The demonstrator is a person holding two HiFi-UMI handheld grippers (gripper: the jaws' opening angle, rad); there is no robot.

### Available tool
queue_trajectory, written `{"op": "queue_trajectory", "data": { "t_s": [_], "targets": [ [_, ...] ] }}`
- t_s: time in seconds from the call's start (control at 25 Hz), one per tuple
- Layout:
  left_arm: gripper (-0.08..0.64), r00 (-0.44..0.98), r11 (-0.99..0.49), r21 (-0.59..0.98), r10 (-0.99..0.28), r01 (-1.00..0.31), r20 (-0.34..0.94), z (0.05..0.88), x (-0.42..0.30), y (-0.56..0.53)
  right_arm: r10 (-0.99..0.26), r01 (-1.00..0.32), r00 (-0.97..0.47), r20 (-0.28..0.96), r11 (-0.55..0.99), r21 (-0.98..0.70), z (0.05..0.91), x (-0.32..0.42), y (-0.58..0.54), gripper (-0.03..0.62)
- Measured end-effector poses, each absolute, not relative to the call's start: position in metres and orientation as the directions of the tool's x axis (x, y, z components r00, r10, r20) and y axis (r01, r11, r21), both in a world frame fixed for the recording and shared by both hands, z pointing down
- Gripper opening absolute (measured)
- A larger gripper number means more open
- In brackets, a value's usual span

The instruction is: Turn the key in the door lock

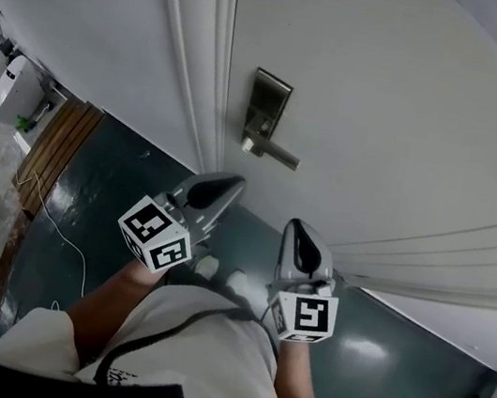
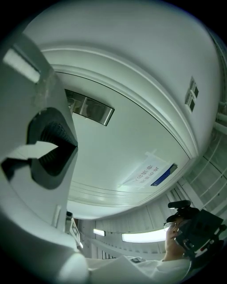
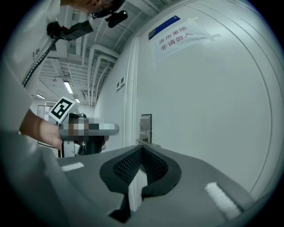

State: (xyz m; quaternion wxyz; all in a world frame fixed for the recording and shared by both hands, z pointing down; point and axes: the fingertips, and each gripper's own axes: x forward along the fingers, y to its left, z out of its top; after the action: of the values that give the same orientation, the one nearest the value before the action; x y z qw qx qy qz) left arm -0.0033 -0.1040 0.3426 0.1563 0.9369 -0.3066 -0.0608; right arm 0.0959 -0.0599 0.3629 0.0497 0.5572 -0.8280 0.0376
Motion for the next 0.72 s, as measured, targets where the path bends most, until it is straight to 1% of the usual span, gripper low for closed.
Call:
{"op": "queue_trajectory", "data": {
  "t_s": [0.16,0.36,0.72],
  "targets": [
    [0.003,0.800,-0.776,0.251,-0.600,-0.579,-0.010,0.3385,-0.0003,-0.0952,-0.914,-0.923,-0.382,0.137,0.385,-0.008,0.3634,0.0940,-0.0556,0.008],
    [0.003,0.786,-0.776,0.149,-0.618,-0.612,0.009,0.3395,0.0027,-0.0922,-0.913,-0.918,-0.395,0.104,0.397,-0.005,0.3563,0.0917,-0.0550,0.008],
    [0.003,0.775,-0.764,0.164,-0.632,-0.624,0.003,0.3383,0.0020,-0.1000,-0.915,-0.923,-0.383,0.128,0.385,-0.007,0.3575,0.0930,-0.0596,0.008]
  ]
}}
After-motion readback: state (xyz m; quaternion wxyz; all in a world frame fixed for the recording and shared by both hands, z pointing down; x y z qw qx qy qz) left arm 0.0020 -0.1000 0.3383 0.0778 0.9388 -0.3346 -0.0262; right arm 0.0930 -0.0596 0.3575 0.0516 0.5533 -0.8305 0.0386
